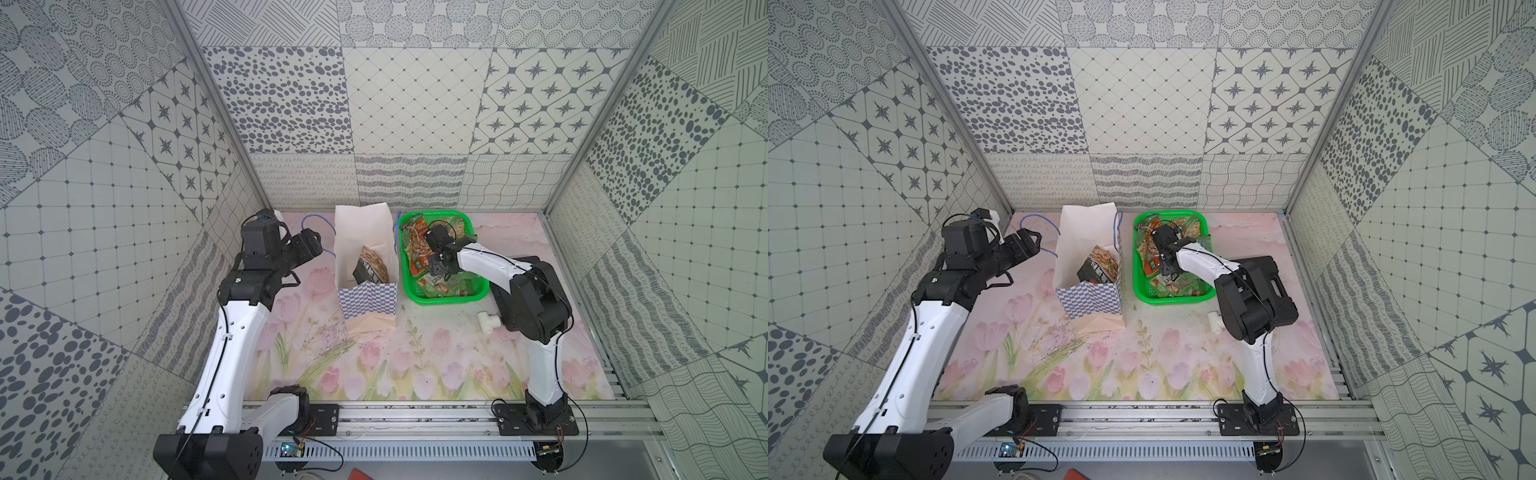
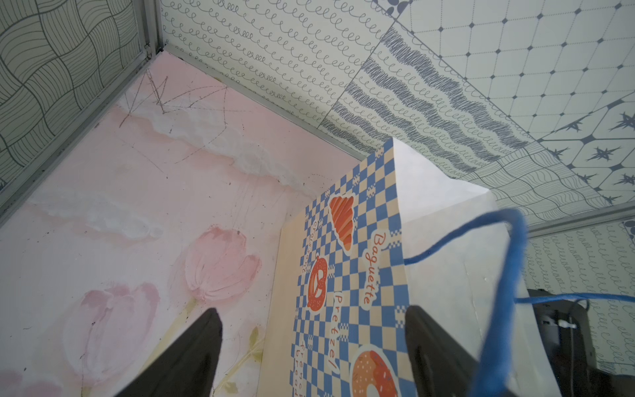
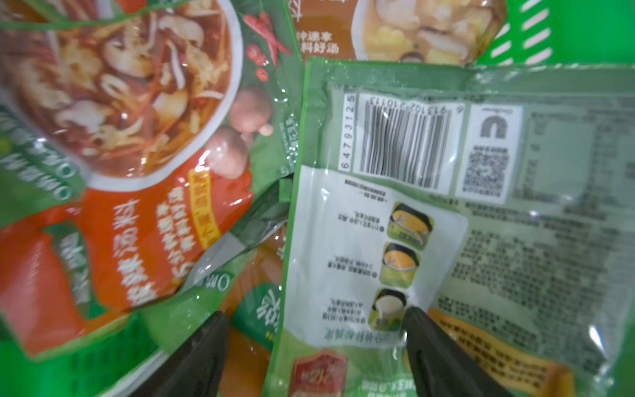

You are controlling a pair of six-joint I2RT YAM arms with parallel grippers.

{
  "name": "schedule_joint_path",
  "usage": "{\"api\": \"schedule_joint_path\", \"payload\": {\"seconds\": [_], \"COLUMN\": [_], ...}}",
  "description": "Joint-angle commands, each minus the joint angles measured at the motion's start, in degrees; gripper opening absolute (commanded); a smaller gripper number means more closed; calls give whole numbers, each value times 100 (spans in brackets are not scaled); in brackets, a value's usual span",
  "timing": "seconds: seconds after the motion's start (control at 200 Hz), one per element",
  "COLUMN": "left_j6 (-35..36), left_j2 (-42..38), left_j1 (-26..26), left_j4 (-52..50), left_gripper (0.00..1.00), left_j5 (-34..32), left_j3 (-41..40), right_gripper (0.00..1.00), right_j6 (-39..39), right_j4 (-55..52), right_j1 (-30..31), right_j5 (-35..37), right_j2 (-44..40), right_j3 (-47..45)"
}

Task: Place the condiment packets inside the bag
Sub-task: Pick up the condiment packet from the storage box.

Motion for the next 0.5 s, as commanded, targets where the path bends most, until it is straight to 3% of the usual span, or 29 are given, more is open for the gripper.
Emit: {"api": "schedule_joint_path", "payload": {"seconds": [0.0, 0.325, 0.495], "left_j6": [46, 40, 40], "left_j2": [-49, -51, -70], "left_j1": [0, 7, 1], "left_j4": [59, 67, 73], "left_gripper": [87, 87, 87], "left_j5": [90, 98, 96], "left_j3": [59, 58, 58], "right_gripper": [75, 47, 43], "right_j6": [-85, -158, -198], "right_j4": [-322, -291, -299], "right_j1": [46, 83, 31], "right_j5": [692, 1347, 1504], "right_j2": [229, -437, -733], "right_j3": [208, 94, 1]}}
